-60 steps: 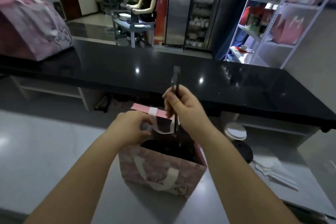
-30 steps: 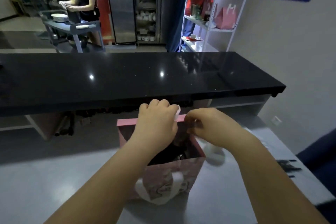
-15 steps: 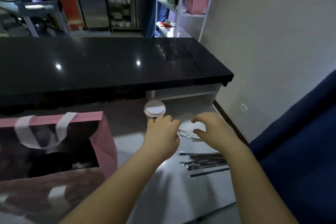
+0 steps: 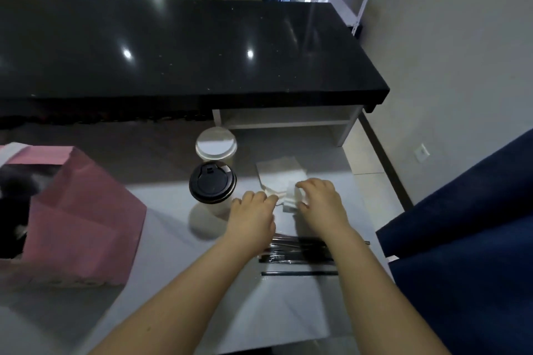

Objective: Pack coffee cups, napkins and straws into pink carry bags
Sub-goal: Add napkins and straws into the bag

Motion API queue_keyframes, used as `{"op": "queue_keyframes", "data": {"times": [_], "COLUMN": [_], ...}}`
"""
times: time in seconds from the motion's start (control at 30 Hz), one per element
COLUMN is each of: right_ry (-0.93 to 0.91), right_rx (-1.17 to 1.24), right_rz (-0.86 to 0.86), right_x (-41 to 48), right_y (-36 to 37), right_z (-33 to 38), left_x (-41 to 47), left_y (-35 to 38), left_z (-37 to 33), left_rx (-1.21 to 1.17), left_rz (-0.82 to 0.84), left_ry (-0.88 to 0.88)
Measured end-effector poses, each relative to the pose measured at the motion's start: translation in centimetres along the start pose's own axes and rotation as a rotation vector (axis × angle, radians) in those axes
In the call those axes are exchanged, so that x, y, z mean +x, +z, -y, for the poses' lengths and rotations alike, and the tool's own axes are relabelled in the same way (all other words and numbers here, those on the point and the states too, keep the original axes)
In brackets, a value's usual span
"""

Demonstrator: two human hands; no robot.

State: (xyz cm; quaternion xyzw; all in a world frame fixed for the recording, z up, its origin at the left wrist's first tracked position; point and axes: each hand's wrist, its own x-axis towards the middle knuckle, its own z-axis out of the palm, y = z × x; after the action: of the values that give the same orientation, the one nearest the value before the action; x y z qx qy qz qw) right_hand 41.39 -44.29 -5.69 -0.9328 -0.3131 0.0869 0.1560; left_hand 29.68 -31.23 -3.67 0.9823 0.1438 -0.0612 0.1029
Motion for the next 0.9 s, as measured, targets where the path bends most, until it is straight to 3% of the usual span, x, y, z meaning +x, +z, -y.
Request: {"op": "queue_keyframes", "data": {"times": [0.17,0.5,0.67,0.73,0.8,0.9], "right_ry": [-0.001,-0.070,-0.183,-0.193,-0.160,-0.142], "right_rx": [-0.083,0.293,0.251,0.155,0.039,0.022], "right_rz": [0.049,-0.229,-0.351,-0.294,-0.132,-0.007], "right_x": [1.5,0.5,4.4,5.7,6.4,5.8], "right_y": [1.7,0.3,-0.7,0.4,2.0,3.8], "right_z": [-0.6,-2.7,-0.3,0.5,0.7,0.3], "left_x": [0.6,0.7,0.5,0.6,0.6,0.5], "left_y": [0.5,-0.3,-0.3,-0.1,0.1,0.6], "left_z": [-0.3,0.5,0.6,0.6,0.5,0.4], "left_rx": [-0.018,-0.098,-0.136,-0.129,-0.117,-0.095], "left_rz": [-0.032,-0.072,-0.065,-0.047,-0.032,-0.021], "left_ry": [-0.036,-0.073,-0.086,-0.093,-0.090,-0.076]}}
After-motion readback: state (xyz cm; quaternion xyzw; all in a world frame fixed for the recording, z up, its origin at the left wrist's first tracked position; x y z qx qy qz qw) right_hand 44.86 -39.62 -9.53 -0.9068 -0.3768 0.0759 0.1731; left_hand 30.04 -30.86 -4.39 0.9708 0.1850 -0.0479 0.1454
